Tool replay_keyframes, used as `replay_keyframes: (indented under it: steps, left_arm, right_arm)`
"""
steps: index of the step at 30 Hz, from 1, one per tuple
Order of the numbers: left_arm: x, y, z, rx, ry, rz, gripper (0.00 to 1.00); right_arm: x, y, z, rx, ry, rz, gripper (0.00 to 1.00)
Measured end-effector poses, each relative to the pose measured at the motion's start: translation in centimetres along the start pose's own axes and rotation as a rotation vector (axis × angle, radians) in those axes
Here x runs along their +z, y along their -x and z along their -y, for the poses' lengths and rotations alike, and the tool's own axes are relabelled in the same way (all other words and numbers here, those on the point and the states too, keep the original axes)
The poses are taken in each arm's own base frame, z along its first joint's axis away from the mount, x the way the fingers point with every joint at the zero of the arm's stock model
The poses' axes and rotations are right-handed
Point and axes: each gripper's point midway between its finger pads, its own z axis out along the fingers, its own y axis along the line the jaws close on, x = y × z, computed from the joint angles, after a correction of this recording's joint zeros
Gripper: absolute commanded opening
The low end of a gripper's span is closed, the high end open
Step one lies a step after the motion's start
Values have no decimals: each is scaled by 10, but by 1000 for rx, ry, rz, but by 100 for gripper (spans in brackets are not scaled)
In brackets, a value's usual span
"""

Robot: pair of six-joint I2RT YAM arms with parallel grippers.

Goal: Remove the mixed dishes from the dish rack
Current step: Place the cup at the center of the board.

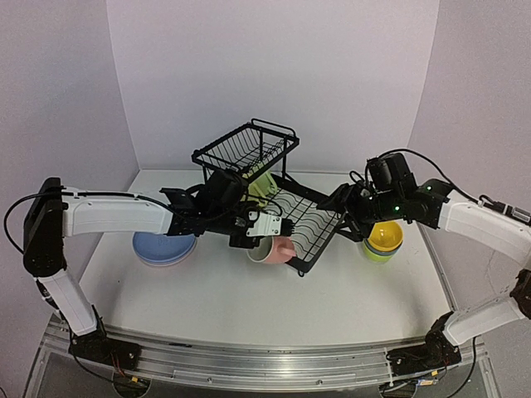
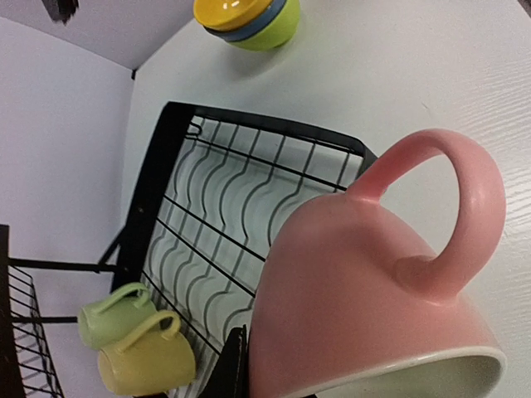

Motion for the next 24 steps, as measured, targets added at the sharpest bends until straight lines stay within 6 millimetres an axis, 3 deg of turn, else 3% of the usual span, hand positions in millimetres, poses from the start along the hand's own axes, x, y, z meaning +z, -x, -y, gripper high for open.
replay_keyframes:
  steps: [10,14,19,24]
  left_arm:
    - [-48,-30,49,-217,-255,-191,0]
    - [-75,-67,72,-342,-376,-330,0]
    - [-98,-123,85,-468,-417,-516,0]
    - [-107,-144,105,-468,-450,-617,0]
  right_arm:
    - [-19,9,-14,-139,-38,29,72]
    - [-21,13,-19,-251,-56,38,72]
    - [-12,21,-18,-438,-99,46,72]
    - [-2,24,-16,-583,-113,42,72]
